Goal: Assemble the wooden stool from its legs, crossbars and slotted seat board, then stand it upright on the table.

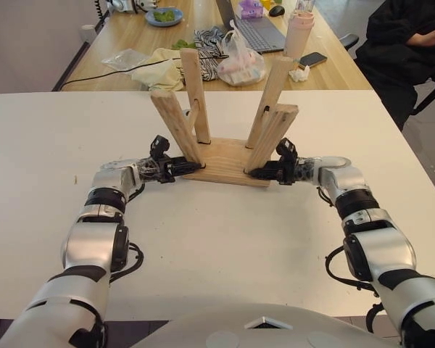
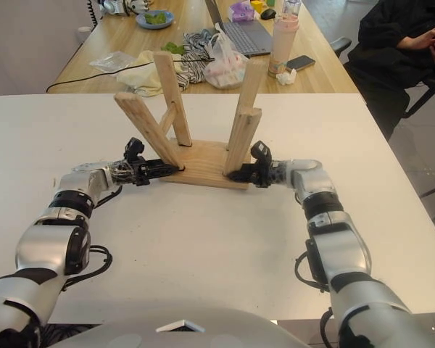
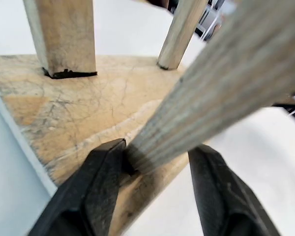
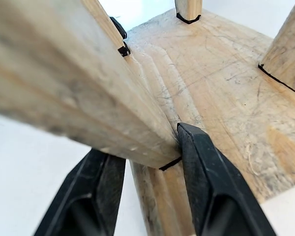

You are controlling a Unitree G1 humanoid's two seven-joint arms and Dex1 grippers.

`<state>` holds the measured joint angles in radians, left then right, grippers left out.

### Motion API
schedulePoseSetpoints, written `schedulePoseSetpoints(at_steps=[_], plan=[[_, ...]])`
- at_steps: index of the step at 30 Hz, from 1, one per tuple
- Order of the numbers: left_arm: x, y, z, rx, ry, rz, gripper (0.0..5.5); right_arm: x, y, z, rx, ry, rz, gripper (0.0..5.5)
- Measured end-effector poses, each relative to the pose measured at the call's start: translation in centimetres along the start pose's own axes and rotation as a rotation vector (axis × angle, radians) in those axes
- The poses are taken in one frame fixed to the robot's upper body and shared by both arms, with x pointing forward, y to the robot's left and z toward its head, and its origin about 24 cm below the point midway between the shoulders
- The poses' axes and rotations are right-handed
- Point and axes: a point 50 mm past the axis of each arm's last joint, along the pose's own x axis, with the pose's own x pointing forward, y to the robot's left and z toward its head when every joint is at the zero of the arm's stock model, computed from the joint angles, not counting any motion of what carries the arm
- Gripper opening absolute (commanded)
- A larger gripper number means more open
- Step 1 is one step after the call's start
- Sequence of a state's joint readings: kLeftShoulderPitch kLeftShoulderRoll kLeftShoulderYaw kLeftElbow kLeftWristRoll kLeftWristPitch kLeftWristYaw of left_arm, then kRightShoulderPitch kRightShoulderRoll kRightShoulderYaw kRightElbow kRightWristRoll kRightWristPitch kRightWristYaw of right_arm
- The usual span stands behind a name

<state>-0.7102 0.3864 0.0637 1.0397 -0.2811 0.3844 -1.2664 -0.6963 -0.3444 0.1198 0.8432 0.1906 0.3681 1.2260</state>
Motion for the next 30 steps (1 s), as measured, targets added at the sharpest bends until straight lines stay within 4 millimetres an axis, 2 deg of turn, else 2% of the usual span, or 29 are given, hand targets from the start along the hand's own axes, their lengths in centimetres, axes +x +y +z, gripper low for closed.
schedulePoseSetpoints(at_steps=[5,12,16,19,21,23,26,30], plan=[[-1.2,-1.5,-0.9,-0.145,-0.111,-0.049,1.93,-1.8,0.7,0.4,0.07,0.022,0.061,1.55],[-3.0,-5.8,-1.1,-0.325,-0.174,-0.039,1.92,-3.9,2.3,1.4,0.215,0.044,0.168,1.54],[-3.5,-9.0,-1.6,-0.448,-0.209,-0.08,1.68,-4.8,3.0,1.9,0.469,0.068,0.295,1.54],[-3.8,-10.7,-1.6,-0.51,-0.193,-0.142,1.48,-6.0,3.6,1.7,0.695,0.103,0.34,1.54],[-4.0,-11.0,-1.2,-0.532,-0.163,-0.132,1.48,-6.1,4.2,1.5,0.81,0.125,0.364,1.54],[-4.1,-11.3,-0.7,-0.536,-0.136,-0.122,1.48,-6.6,4.4,1.6,0.855,0.133,0.361,1.54],[-4.5,-12.0,0.0,-0.563,-0.103,-0.081,1.48,-6.4,4.6,1.8,0.874,0.148,0.372,1.54],[-4.9,-12.1,-0.6,-0.601,-0.01,-0.002,1.24,-5.7,5.2,1.0,0.865,0.186,0.4,1.47]])
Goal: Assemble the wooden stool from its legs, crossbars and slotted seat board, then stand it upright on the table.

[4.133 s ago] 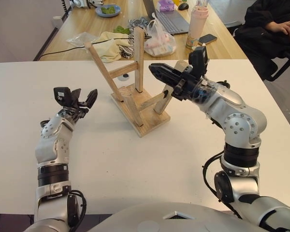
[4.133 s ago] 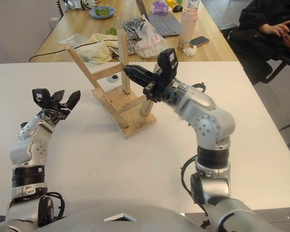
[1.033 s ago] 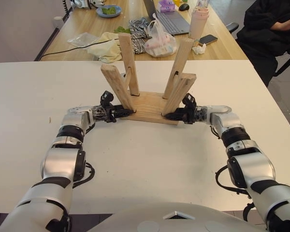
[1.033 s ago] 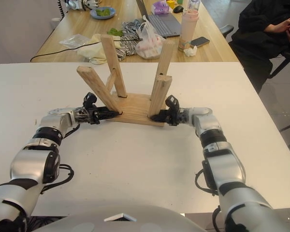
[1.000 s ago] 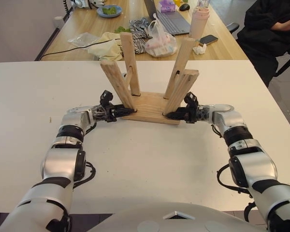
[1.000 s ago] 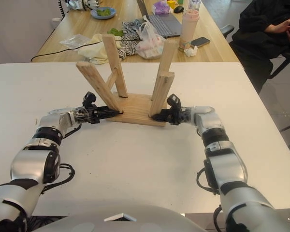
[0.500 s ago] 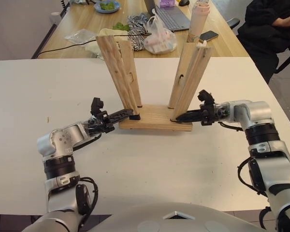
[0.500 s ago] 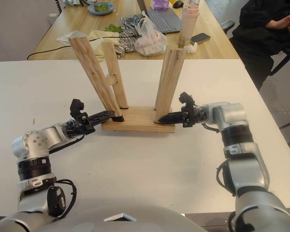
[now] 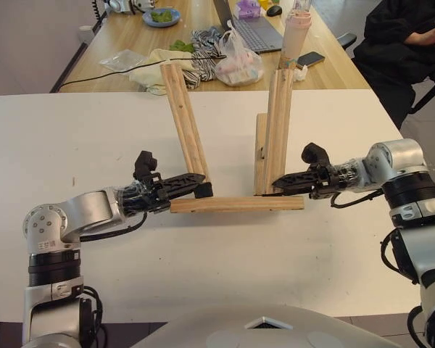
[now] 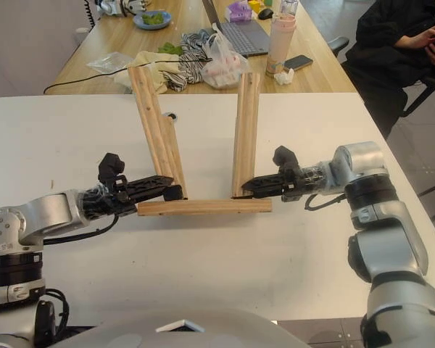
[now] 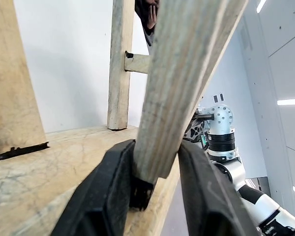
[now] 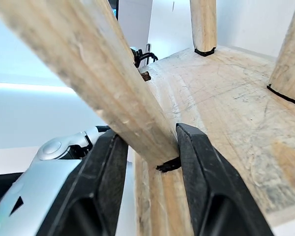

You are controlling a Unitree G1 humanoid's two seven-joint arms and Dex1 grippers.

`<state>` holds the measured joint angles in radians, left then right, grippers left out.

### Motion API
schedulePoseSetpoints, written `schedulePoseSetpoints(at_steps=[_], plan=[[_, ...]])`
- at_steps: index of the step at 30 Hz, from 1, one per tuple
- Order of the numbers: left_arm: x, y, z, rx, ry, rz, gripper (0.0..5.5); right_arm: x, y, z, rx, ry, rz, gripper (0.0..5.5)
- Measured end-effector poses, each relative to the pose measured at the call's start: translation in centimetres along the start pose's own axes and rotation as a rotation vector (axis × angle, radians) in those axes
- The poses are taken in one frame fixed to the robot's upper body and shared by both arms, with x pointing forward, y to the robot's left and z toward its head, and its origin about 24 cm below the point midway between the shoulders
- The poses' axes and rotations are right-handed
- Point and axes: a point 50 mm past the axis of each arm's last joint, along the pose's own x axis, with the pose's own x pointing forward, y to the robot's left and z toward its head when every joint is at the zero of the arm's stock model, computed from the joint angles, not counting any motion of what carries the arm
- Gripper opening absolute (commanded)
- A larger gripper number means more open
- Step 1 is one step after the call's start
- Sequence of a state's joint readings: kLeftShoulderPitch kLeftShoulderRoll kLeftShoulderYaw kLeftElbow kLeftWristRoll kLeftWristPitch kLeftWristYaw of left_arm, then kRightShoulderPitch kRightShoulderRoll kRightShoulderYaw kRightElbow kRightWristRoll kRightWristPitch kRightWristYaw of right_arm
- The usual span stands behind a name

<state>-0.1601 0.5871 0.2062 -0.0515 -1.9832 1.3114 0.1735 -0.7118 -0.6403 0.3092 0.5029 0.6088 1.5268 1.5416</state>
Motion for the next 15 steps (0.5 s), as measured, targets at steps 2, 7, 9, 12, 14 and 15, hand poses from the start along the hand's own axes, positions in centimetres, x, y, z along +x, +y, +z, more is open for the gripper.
schedulePoseSetpoints(at_steps=[2,7,9,12,14,15], plan=[[-0.2,0.2,0.3,0.012,-0.003,0.032,1.24,0.4,-0.3,-0.4,-0.043,0.017,0.003,1.35],[-0.6,0.6,0.5,0.083,0.02,0.022,1.24,0.7,-0.4,-0.6,-0.177,0.013,0.014,1.19],[-0.8,0.7,0.7,0.125,0.035,0.021,1.24,1.0,-0.5,-0.8,-0.223,0.019,0.022,1.15],[-1.0,0.8,1.1,0.207,0.068,0.014,1.19,1.3,-0.6,-0.9,-0.286,0.02,0.034,1.1],[-1.1,0.8,1.2,0.266,0.094,0.015,1.16,1.6,-0.7,-1.0,-0.322,0.021,0.043,1.08],[-1.3,0.9,1.2,0.301,0.111,0.018,1.15,2.2,-0.8,-1.0,-0.34,0.022,0.058,1.08]])
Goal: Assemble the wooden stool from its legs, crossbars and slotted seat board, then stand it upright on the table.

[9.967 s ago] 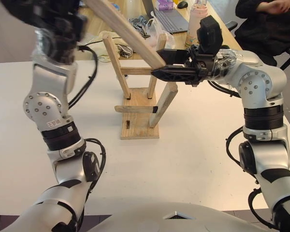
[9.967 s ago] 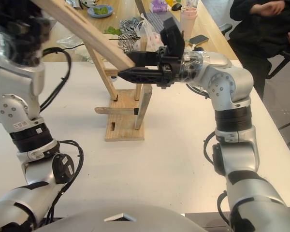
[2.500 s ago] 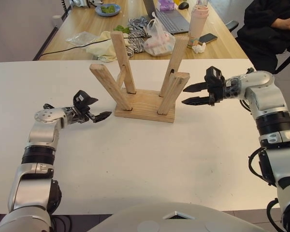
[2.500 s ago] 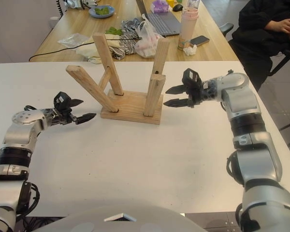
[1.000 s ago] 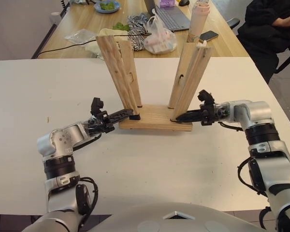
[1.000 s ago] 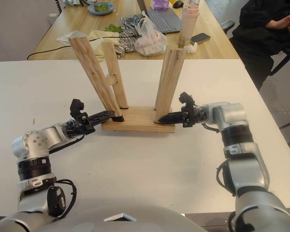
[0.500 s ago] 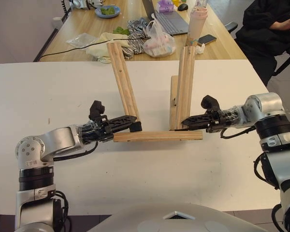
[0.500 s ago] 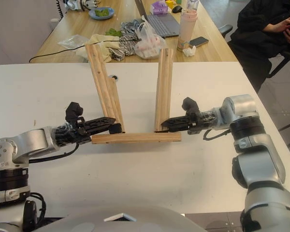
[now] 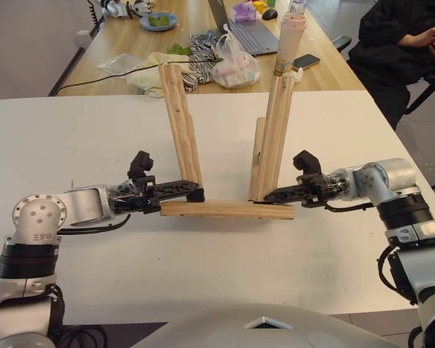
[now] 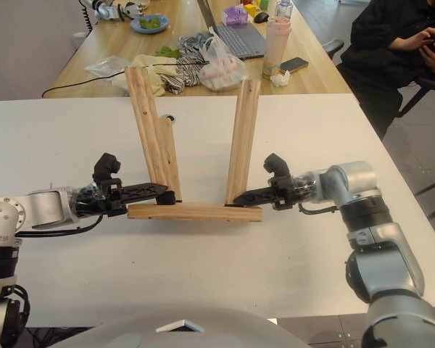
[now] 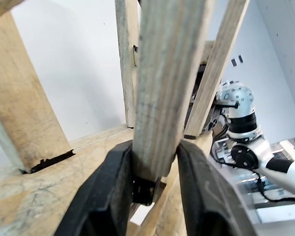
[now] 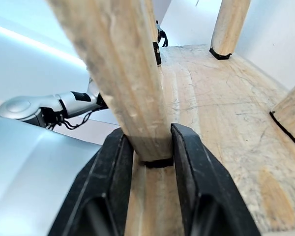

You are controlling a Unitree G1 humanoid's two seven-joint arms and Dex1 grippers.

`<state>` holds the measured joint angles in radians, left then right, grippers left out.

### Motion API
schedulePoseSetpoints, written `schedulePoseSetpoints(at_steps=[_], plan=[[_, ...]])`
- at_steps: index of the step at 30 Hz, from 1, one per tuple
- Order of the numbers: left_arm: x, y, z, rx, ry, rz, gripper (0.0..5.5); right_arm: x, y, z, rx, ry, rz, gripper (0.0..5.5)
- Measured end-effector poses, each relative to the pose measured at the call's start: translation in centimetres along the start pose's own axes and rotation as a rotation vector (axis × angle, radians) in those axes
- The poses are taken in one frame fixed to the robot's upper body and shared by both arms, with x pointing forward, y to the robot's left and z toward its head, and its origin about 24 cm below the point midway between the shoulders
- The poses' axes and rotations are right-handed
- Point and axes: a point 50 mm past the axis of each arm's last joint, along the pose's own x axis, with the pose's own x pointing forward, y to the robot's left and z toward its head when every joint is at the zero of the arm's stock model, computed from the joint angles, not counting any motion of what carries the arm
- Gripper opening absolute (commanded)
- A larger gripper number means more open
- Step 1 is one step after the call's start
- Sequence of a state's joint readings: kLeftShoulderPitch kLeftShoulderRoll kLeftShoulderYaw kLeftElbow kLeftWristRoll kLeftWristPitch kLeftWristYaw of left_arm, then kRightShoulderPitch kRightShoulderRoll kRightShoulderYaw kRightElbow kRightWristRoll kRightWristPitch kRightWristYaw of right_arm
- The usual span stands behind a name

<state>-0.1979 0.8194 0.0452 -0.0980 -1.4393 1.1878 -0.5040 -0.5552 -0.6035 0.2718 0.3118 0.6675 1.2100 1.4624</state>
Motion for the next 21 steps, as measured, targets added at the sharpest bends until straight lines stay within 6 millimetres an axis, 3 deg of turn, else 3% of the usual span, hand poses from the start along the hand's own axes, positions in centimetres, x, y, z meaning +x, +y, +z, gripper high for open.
schedulePoseSetpoints(at_steps=[6,21], plan=[[-0.6,0.6,-0.1,0.179,0.074,0.008,1.15,0.8,-0.6,-0.4,-0.112,-0.005,-0.017,1.07],[-3.7,4.3,-1.9,0.499,0.122,0.156,1.15,5.9,-3.4,-1.1,-0.476,-0.03,-0.163,1.08]])
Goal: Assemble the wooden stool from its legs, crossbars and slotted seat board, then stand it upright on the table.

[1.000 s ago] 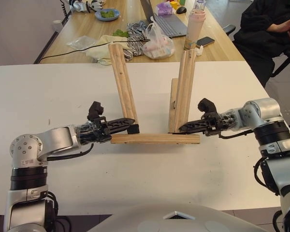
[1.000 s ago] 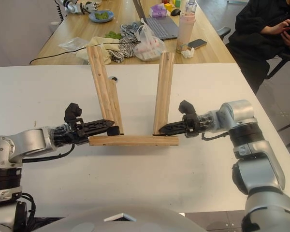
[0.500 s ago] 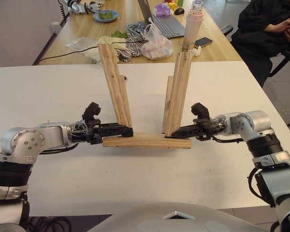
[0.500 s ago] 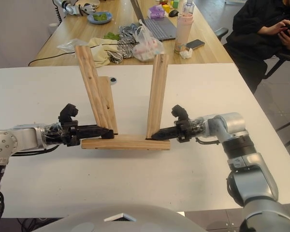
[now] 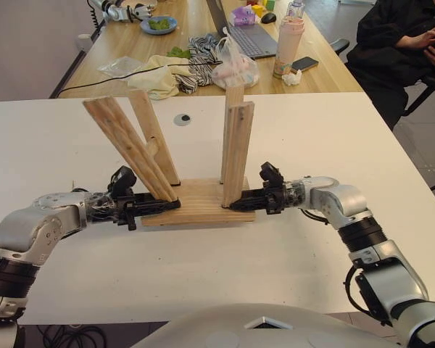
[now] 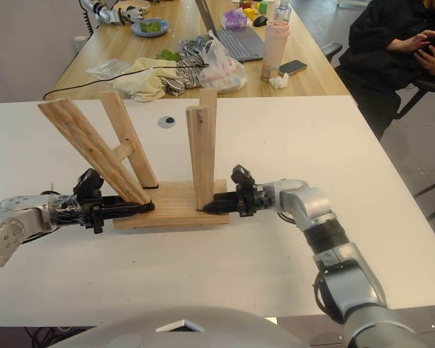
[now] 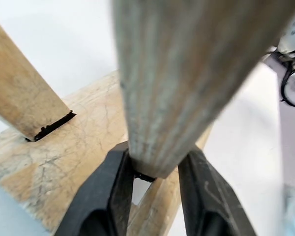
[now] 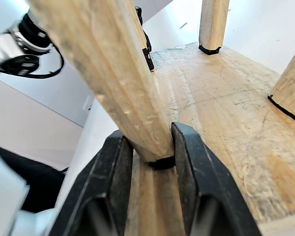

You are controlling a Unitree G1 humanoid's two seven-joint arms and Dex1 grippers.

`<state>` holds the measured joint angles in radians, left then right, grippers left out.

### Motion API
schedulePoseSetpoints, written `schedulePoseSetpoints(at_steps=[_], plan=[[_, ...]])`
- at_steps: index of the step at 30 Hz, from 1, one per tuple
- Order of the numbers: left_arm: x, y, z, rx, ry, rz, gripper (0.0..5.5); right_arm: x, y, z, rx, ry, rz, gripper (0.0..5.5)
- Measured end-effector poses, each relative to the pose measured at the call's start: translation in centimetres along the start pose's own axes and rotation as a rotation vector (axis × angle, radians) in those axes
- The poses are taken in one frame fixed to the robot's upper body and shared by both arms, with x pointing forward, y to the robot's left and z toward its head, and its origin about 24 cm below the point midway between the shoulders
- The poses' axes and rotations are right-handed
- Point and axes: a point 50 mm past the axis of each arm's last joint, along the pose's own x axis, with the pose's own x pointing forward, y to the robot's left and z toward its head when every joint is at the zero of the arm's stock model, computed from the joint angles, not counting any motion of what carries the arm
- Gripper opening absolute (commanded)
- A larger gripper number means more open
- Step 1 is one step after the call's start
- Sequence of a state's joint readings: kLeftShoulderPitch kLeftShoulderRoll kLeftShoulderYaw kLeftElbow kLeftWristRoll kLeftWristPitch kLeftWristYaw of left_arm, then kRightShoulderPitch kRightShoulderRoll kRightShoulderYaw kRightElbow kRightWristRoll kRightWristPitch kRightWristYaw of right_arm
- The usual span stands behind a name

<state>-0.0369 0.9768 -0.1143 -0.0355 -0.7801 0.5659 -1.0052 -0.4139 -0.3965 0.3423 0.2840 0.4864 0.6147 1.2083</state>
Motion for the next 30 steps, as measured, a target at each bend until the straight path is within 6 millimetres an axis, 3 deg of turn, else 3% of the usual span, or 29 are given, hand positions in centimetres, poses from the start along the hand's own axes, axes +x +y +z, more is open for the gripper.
schedulePoseSetpoints(at_steps=[7,9,15,24,26,30], plan=[[-0.3,1.1,-1.1,0.127,0.014,0.015,1.08,1.0,-0.3,-0.9,-0.083,-0.002,-0.037,1.09],[-0.7,1.9,-2.2,0.125,0.088,0.058,0.79,1.0,-0.3,-1.3,-0.12,0.026,-0.058,1.11],[-1.5,3.2,-2.2,0.187,0.194,0.088,0.0,0.1,-0.8,-1.9,-0.222,0.114,-0.14,1.13],[-1.4,3.2,-1.7,0.337,0.281,0.095,0.0,0.2,-0.9,-1.8,-0.228,0.121,-0.146,1.13],[-2.0,4.1,-3.1,0.34,0.338,0.177,0.0,0.1,-0.9,-1.8,-0.236,0.112,-0.163,1.13],[-3.5,4.1,-3.1,0.324,0.386,0.138,0.59,-0.1,-1.1,-1.8,-0.249,0.1,-0.198,1.13]])
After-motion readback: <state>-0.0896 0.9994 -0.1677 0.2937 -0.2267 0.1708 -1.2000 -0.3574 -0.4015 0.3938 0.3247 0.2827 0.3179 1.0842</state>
